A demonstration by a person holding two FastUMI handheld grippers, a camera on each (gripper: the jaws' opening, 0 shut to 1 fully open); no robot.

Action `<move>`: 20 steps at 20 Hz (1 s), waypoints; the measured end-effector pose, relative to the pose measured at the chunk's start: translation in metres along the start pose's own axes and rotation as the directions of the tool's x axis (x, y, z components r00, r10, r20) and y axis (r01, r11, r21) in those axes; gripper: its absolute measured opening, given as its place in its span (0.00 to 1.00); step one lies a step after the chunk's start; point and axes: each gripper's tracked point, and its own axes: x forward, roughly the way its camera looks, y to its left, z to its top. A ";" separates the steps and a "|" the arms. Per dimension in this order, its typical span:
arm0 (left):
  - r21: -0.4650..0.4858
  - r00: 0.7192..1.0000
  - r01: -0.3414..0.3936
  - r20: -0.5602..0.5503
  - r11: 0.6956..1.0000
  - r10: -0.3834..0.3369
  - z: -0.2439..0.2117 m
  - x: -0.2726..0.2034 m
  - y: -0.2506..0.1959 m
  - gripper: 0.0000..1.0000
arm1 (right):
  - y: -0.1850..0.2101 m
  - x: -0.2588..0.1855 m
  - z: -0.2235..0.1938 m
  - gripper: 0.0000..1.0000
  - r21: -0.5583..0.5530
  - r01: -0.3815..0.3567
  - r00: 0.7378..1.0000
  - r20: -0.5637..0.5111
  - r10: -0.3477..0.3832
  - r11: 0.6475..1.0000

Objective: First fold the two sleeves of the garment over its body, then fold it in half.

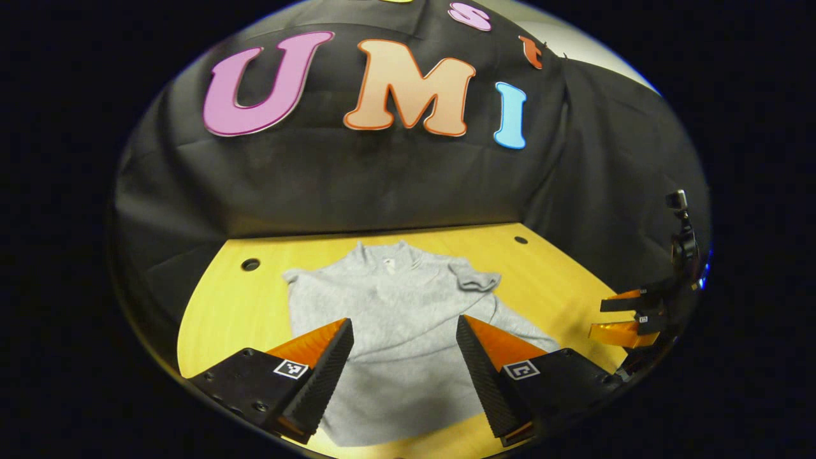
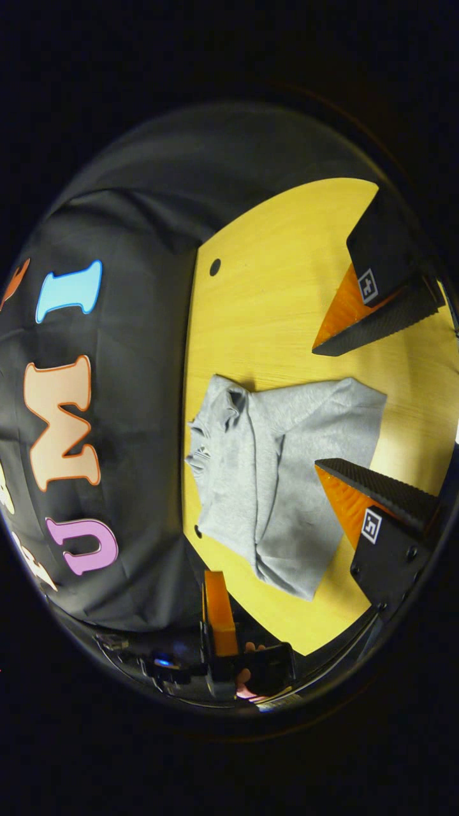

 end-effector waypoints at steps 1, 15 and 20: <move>-0.015 1.000 -0.019 -0.024 1.000 0.019 -0.016 -0.010 0.005 0.94 | 0.003 0.003 -0.008 0.98 -0.001 -0.006 1.000 -0.012 0.006 1.000; -0.164 0.941 -0.242 -0.281 0.956 0.190 -0.176 -0.041 0.055 0.95 | -0.001 0.055 -0.103 0.98 0.022 0.029 0.980 -0.199 -0.024 0.999; -0.162 0.928 -0.287 -0.293 0.944 0.231 -0.183 -0.031 0.062 0.94 | 0.001 0.058 -0.101 0.97 0.018 0.029 0.982 -0.186 -0.025 0.999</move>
